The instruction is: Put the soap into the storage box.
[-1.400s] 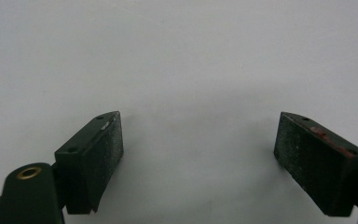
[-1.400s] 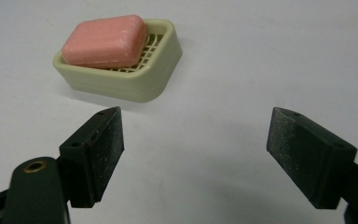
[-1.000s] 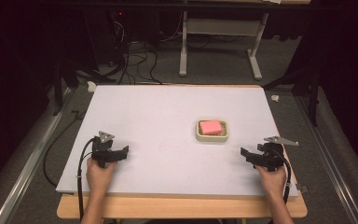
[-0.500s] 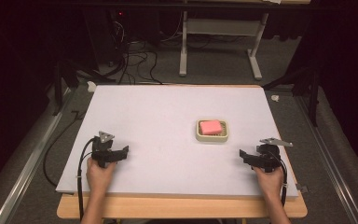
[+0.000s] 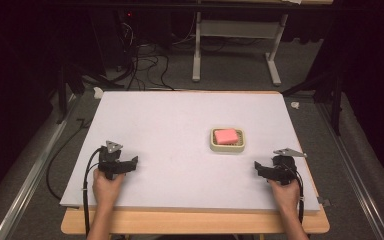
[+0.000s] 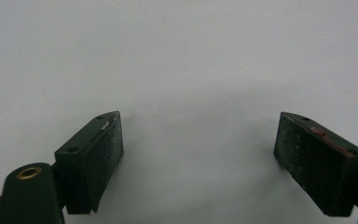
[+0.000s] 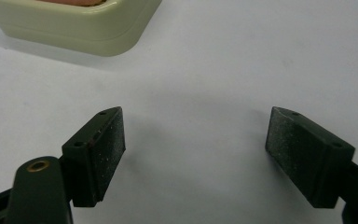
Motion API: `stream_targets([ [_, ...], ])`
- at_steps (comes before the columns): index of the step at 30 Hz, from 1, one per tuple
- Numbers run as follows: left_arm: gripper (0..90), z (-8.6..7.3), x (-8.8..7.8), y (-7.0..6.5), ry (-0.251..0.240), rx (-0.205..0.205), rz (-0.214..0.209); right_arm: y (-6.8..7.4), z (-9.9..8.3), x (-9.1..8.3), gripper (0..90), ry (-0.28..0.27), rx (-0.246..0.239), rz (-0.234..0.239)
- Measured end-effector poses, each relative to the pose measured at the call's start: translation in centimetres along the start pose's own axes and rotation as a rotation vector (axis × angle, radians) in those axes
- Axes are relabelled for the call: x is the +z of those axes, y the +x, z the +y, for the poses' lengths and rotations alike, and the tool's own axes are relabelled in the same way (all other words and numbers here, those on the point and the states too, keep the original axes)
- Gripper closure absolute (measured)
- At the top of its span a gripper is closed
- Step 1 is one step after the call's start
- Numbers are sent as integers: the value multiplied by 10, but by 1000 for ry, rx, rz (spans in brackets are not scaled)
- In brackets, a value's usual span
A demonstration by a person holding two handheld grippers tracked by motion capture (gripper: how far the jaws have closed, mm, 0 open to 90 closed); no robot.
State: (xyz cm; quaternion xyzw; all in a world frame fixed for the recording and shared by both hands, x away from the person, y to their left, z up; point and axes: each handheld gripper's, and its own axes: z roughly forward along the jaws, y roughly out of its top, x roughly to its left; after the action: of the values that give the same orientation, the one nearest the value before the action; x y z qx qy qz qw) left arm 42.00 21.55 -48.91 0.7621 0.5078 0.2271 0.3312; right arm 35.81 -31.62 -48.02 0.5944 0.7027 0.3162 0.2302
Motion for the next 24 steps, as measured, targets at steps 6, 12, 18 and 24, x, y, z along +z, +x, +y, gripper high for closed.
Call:
stream_targets([
  [6,162,0,0,0,-3,0,3,6,0,3,199,11,-48,-43],
  [12,162,0,0,0,2,0,0,6,0,4,198,11,-58,-44],
  [18,162,0,0,0,-1,0,0,6,0,4,198,8,-56,-41],
  [24,162,0,0,0,0,-1,-1,6,-1,4,198,8,-53,-39],
])
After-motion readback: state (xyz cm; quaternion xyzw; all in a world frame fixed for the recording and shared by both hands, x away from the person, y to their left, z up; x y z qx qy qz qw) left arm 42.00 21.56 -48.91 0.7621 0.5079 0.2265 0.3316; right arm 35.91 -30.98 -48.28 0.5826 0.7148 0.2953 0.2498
